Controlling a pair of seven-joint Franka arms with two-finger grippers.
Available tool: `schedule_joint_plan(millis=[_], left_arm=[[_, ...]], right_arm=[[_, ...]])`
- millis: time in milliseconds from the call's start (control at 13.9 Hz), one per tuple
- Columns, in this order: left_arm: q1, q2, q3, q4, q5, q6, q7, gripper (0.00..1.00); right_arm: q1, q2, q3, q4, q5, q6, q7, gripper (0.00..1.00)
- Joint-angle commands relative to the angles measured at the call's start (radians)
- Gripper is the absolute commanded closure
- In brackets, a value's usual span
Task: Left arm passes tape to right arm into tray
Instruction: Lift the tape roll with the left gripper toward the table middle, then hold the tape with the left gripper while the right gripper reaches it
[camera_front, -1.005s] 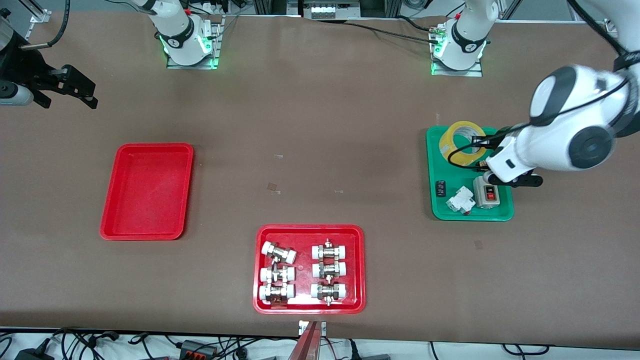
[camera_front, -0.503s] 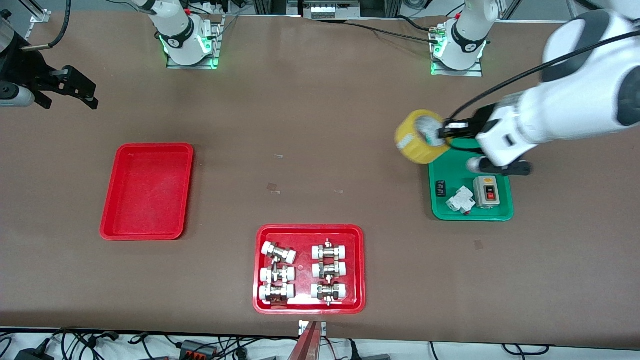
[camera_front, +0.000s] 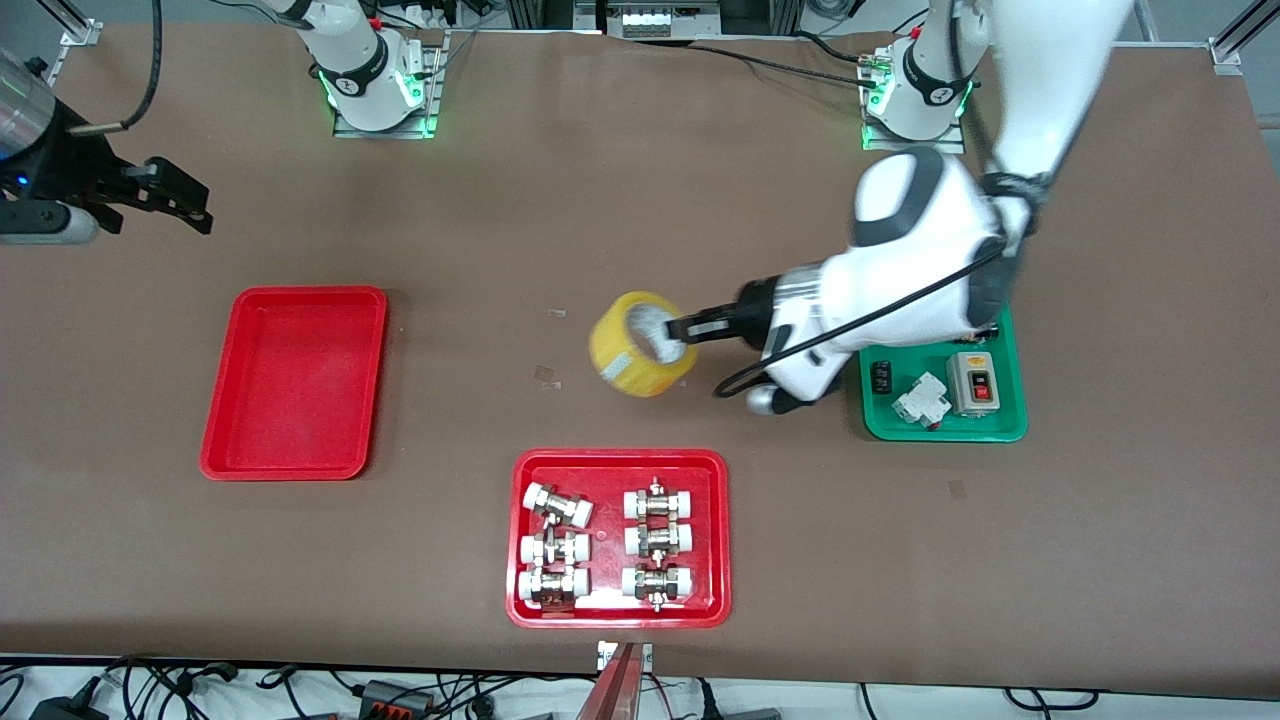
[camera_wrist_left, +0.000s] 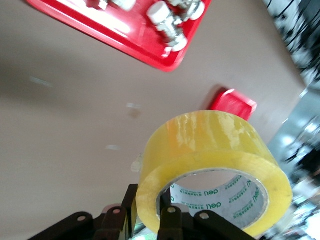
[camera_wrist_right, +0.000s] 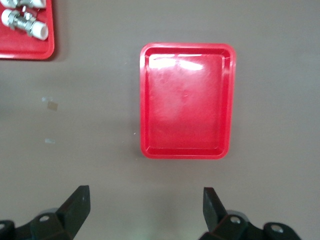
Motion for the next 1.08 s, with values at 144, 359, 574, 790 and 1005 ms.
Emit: schedule_joint_plan(millis=[144,359,574,790,1005], left_arm=[[-0.239,0.112,0.037,0.050,-0.025,0.509,-0.373,1.00],[-0.385,0.108,0.198,0.056,-0.027,0.539,-0.537,1.00],[-0.391,0.156,0.201,0.127,-0.094,0.537,-0.670,1.00],[-0.388,0.207,0.197,0.188,-0.214,0.537,-0.671,0.99],[-0.355,0.279,0.156,0.254,-0.286,0.525,-0.671,1.00]], right_arm=[[-0.011,0.061,-0.006,0.011,0.274,-0.058,-0.132,0.00],[-0.012,0.130,-0.008,0.014,0.481,-0.020,-0.141,0.00],[0.006,0.196,0.001,0.016,0.604,0.086,-0.196,0.00],[0.048,0.262,0.001,0.035,0.741,0.202,-0.316,0.00],[0.081,0.355,0.001,0.113,0.812,0.285,-0.374,0.00]])
